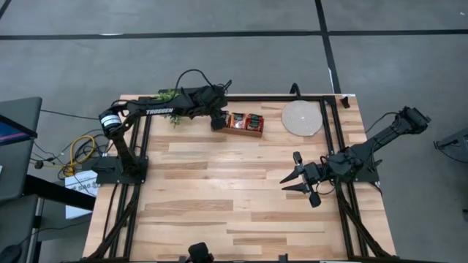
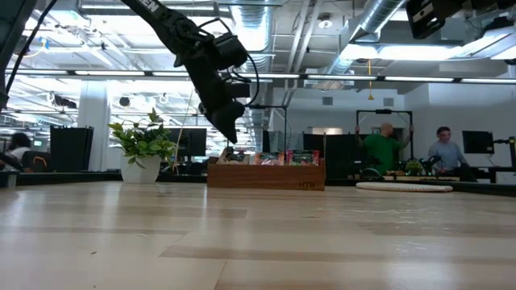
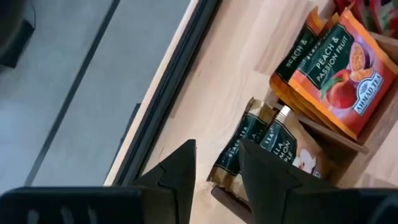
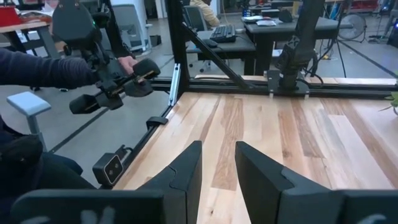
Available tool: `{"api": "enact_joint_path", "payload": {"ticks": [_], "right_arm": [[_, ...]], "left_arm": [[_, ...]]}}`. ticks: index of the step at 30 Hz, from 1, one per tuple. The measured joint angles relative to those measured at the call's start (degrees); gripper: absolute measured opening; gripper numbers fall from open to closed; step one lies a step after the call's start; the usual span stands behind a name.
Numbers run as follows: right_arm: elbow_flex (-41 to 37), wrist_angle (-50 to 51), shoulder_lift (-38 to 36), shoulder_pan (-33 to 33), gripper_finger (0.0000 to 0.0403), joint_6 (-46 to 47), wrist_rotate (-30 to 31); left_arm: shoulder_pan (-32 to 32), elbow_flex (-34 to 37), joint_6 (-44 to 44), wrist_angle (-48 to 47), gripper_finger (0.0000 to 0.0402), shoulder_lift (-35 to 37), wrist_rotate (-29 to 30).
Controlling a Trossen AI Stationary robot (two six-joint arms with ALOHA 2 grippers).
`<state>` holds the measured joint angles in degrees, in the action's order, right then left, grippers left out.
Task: Pick & Place Tea
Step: Adjust the brown tea bags in the left section of the wooden organizer, then return to Home Position
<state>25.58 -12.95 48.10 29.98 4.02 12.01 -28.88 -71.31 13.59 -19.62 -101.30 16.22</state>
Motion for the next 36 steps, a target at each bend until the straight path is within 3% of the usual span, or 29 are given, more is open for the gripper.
{"api": "enact_joint_path", "payload": {"ticks": [14, 36], "right_arm": [[0.0, -0.37, 0.0, 1.52, 0.009, 0.54, 0.09], [0.0, -0.39, 0.0, 1.51, 0.009, 0.52, 0.09]], "left_arm": [[-0.24, -0.04, -2.6, -2.63, 0.0115, -3.8, 2.09], [1.38, -0.04, -8.39, -7.23, 0.0115, 0.22, 4.41]]}}
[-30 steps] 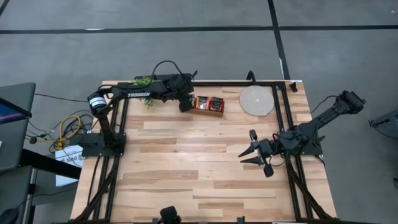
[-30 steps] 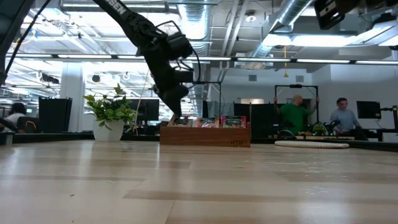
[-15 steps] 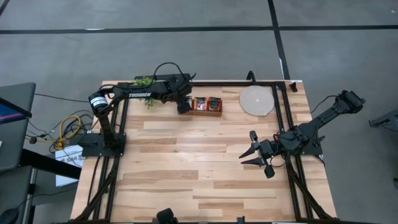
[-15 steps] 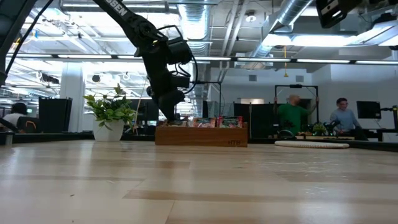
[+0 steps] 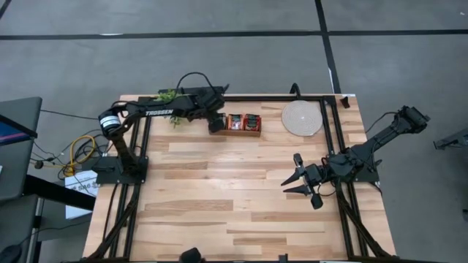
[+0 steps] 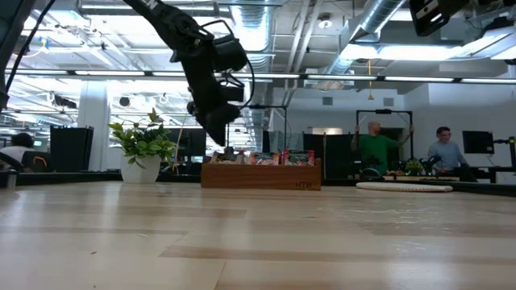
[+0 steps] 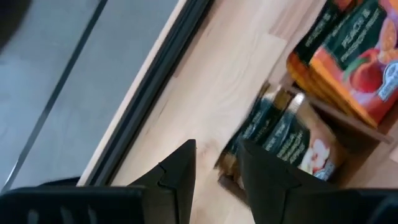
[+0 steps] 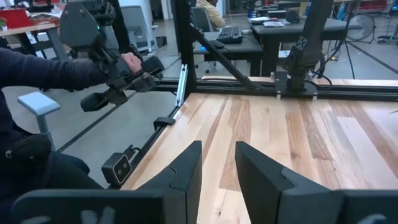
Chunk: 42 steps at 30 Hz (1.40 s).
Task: Pick & Place Tea
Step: Return to Home Position
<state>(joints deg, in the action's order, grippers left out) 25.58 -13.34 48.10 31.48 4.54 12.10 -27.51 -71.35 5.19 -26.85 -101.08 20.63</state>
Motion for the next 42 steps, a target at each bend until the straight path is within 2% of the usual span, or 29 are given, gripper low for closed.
{"api": "enact_joint_path", "payload": {"ticks": [6, 9, 12, 18, 24, 28, 32, 36, 39, 42], "right_arm": [[0.0, -0.01, 0.0, -0.01, 0.009, 0.0, -0.03], [0.0, 0.28, -0.01, -0.01, 0.009, -0.39, -0.02], [0.0, 1.64, -0.52, -0.11, 0.009, -2.33, -0.04], [0.0, 7.02, -7.26, -0.09, 0.009, -2.07, -0.04], [0.0, 16.94, -16.72, 0.0, 0.009, 0.4, -0.03], [0.0, 19.65, -21.67, 0.0, 0.009, 0.49, -0.05], [0.0, 23.07, -23.74, 0.0, 0.009, 0.64, -0.11], [0.0, 26.21, -23.83, 0.0, 0.009, 8.17, -0.13], [0.0, 28.52, -23.74, -0.13, 0.009, 9.39, -0.05], [-1.1, 25.64, -23.79, -0.83, 0.009, 9.48, -0.02]], "left_arm": [[1.06, 0.02, -0.51, -3.87, 0.0115, 2.63, 2.65], [2.24, 0.02, -1.81, -7.49, 0.0115, 5.77, 2.08], [3.78, 0.04, -3.8, -10.44, 0.0115, 9.84, -0.24], [7.52, 1.24, -5.83, -13.41, 0.0115, 20.69, -10.15], [13.16, 13.72, -10.58, -7.77, 0.0115, 38.16, -11.49], [18.19, 24.41, -15.19, -2.32, 0.0115, 51.78, -16.18], [24.27, 33.85, -19.03, 1.99, 0.0115, 64.14, -17.51], [29.65, 42.16, -19.24, 9.03, 0.0115, 74.22, -17.72], [32.46, 48.22, -19.26, 13.58, 0.0115, 80.21, -17.32], [34.47, 53.32, -20.36, 16.75, 0.0115, 83.78, -14.89]]}}
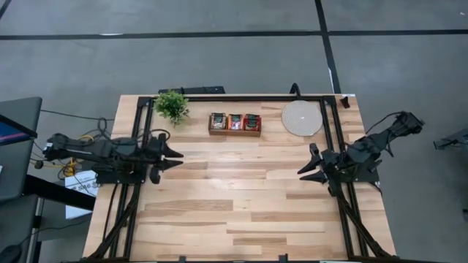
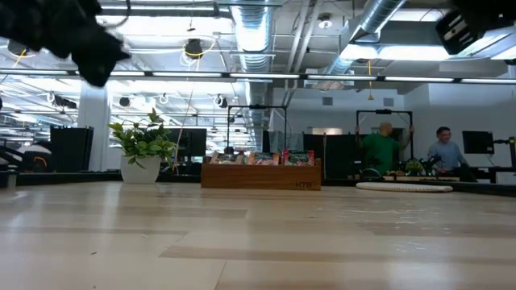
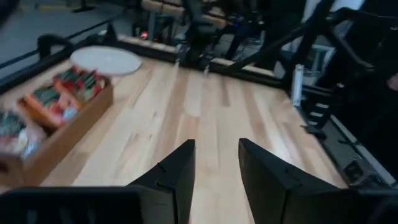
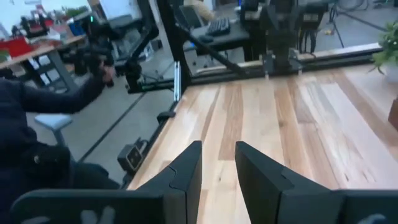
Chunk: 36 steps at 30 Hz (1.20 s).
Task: Pick & Place Tea
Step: Return to Home Position
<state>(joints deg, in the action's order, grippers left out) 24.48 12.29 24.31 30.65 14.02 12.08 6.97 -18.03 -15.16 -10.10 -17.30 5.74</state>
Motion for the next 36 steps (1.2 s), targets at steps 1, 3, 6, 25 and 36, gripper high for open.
{"api": "enact_joint_path", "payload": {"ticks": [1, 3, 6, 25, 36], "right_arm": [[-0.82, -1.59, -0.03, -0.19, 0.009, 0.02, 0.0], [-2.83, -4.3, -0.09, -0.55, 0.009, -0.16, -0.17], [-6.05, -8.3, -0.87, -1.07, 0.009, -0.3, -1.46], [-11.64, -0.57, -23.38, -9.93, 0.009, -4.17, -14.32], [-20.83, -4.82, -24.17, -14.14, 0.009, -3.48, -12.24]], "left_arm": [[0.59, 1.95, -0.56, 1.38, 0.0115, 0.54, 1.02], [1.64, 5.55, -0.55, 5.25, 0.0115, 0.97, 2.4], [2.88, 10.23, 0.53, 14.56, 0.0115, 1.05, 2.71], [3.53, 14.8, 5.01, 17.47, 0.0115, 1.31, 6.98], [3.51, 17.45, 7.36, 21.39, 0.0115, 1.31, 12.02]]}}
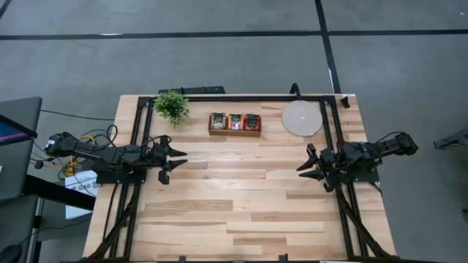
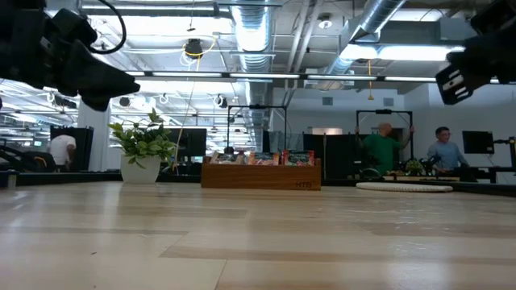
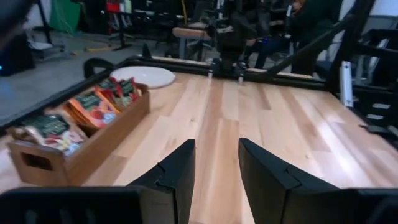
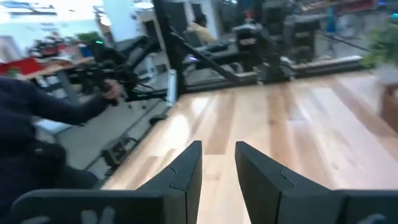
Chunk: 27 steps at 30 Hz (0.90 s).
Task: Pick & Place Tea
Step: Return to Home Position
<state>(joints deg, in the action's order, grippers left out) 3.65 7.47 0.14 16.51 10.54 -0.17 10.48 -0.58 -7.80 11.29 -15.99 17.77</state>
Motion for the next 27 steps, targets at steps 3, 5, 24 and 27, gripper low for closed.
{"api": "enact_joint_path", "payload": {"ticks": [3, 5, 24, 27], "right_arm": [[-0.14, -1.64, -0.02, -1.29, 0.009, 0.09, -4.17], [-0.14, -2.79, 0.0, -2.32, 0.009, -0.08, -7.46], [-0.19, -4.86, -0.02, -6.66, 0.009, -0.95, -10.53], [-1.59, -6.64, -0.02, -6.86, 0.009, -2.63, -10.54]], "left_arm": [[0.0, -1.12, 2.12, -0.81, 0.0115, 0.0, 0.86], [0.0, -2.63, 3.72, -0.54, 0.0115, 0.04, 0.93], [0.02, -4.81, 2.52, -20.38, 0.0115, 15.93, -6.06], [0.04, -3.7, 2.13, -19.85, 0.0115, 15.37, -6.55]]}}
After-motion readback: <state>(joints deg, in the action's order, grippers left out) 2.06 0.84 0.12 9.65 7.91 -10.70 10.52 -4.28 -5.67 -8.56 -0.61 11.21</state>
